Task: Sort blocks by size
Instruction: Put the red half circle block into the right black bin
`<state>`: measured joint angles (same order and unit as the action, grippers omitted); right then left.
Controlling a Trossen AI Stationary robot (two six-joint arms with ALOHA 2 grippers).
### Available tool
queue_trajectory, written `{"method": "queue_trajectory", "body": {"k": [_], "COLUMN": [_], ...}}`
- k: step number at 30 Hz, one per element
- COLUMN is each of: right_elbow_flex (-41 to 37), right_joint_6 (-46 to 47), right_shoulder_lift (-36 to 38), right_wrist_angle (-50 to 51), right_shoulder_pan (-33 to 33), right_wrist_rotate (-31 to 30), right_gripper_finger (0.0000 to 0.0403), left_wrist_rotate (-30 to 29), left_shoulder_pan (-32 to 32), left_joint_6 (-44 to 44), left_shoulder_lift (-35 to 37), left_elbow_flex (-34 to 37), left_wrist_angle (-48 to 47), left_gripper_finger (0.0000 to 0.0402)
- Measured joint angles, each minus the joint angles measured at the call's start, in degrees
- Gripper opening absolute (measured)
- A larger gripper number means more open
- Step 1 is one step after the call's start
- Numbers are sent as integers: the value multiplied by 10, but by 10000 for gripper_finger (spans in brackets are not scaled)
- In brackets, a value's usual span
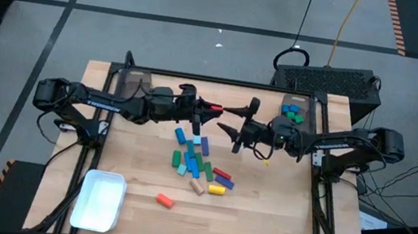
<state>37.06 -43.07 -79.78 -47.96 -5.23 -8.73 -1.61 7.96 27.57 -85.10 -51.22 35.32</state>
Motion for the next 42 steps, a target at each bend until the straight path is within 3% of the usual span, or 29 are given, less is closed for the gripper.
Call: {"method": "queue_trajectory", "body": {"k": [6,21,33,42], "right_elbow_flex": [0,0,0,0], "right_joint_6": [3,5,1,-4], "right_shoulder_lift": [0,0,0,0], "right_wrist_angle": [-22,3,18,23], "right_shoulder_pan": [0,0,0,-1], "right_wrist_rotate": [5,19,20,36], "right_gripper_finger": [265,230,154,138], "left_wrist_rotate": [13,47,62,61], "left_shoulder_pan": [-3,-5,-5,-5], "left_joint_6": [-9,6,7,-31], "left_shoulder_lift": [-2,-56,-57,-56], "left_elbow_flex": [0,0,0,0], "left_wrist_angle": [-21,58,73,62], "left_gripper_finger": [98,98,98,99]}}
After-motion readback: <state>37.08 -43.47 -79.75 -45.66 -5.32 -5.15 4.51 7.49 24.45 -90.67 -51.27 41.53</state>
